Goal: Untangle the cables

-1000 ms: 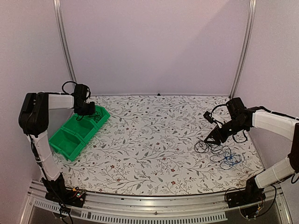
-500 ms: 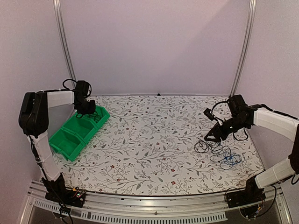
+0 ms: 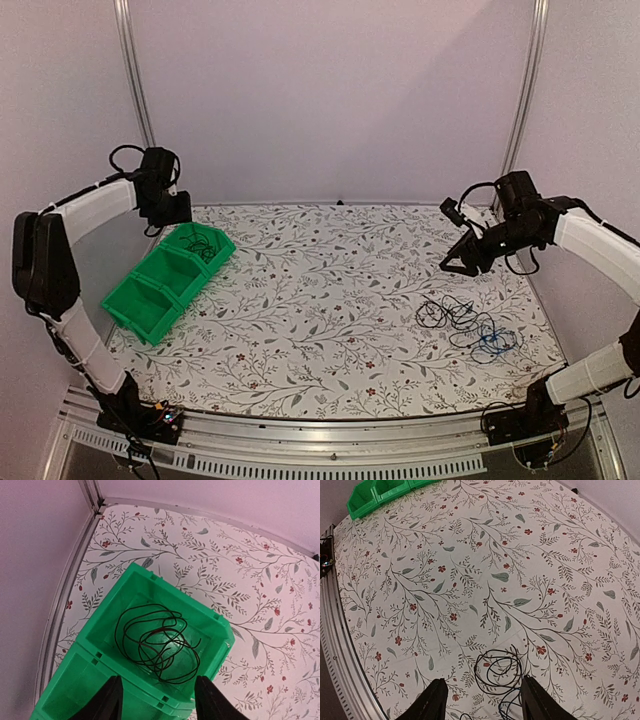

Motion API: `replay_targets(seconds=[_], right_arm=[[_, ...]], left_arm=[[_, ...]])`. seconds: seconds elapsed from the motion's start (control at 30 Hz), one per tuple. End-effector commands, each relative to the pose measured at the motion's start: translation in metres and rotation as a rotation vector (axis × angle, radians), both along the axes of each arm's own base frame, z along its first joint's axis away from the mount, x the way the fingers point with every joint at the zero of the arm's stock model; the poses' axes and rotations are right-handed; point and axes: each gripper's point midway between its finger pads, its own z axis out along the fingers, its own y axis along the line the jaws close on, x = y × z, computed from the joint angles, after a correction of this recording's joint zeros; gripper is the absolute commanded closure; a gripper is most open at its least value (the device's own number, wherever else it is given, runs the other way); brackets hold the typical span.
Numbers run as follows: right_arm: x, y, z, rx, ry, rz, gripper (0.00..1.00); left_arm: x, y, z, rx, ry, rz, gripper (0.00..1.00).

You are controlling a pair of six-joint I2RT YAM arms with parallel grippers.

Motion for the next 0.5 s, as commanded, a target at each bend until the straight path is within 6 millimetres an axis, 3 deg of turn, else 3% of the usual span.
replay_targets(seconds=[0.0, 0.07, 0.17, 0.23, 0.3, 0.47], right_arm=[[0.012, -0.017, 0.019, -0.112, -0.104, -0.014, 0.46], [0.011, -0.029, 0.008, -0.188, -0.11, -0.022, 0.46], [0.006, -0.059, -0.024, -0.344, -0.064, -0.058, 0.51], [-0.003, -0.072, -0.039, -0.35, 0.017, -0.069, 0.55], [-0.007, -0.075, -0.052, -0.358, 0.052, -0.064, 0.58], [0.0, -0.058, -0.055, -0.283, 0.053, -0.01, 0.62]], left_arm=[[0.012, -0.026, 0.082, -0.072, -0.229, -0.105, 0.51], [0.017, -0.052, 0.111, -0.134, -0.365, -0.2, 0.52], [0.011, -0.101, 0.128, -0.226, -0.501, -0.349, 0.54], [0.001, -0.143, 0.123, -0.249, -0.524, -0.469, 0.55], [-0.02, -0.199, 0.115, -0.274, -0.546, -0.627, 0.57], [-0.084, -0.324, 0.076, -0.395, -0.438, -0.93, 0.59]])
